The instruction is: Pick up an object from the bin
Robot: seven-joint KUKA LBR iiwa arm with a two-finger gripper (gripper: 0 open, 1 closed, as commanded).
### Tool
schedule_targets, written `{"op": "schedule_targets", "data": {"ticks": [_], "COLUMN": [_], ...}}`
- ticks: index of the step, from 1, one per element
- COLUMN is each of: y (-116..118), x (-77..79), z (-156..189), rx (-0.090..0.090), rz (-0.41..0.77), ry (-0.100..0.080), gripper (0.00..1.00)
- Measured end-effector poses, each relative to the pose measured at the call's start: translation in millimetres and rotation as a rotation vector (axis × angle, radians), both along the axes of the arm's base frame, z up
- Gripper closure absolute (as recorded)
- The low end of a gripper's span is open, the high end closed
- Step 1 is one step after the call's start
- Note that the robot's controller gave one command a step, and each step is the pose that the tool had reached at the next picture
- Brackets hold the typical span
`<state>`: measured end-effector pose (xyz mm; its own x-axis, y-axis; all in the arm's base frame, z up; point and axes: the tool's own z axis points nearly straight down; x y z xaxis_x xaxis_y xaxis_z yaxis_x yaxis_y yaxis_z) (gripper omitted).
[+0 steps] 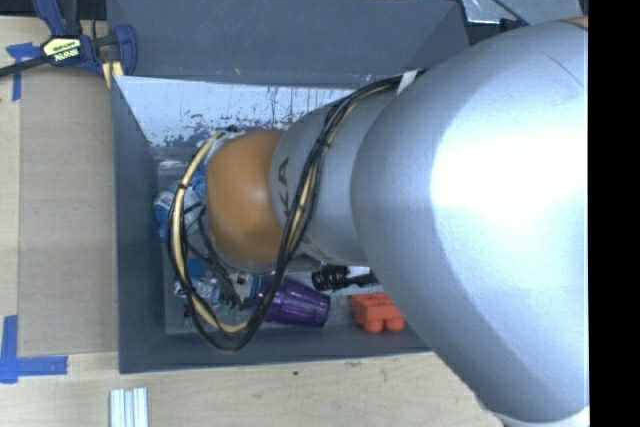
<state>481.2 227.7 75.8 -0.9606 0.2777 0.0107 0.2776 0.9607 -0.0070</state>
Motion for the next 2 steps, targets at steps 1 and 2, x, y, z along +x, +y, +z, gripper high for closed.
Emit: {"op": "schedule_targets", "data": {"ticks": [1, 2], "y": [-1, 0], "x": [0.8, 1.8], "z": [113, 131], "rx": [-0.001, 0.002], "rz": [0.001, 0.001], "ry": [0.0, -0.006], "gripper": [1.0, 1.0]}}
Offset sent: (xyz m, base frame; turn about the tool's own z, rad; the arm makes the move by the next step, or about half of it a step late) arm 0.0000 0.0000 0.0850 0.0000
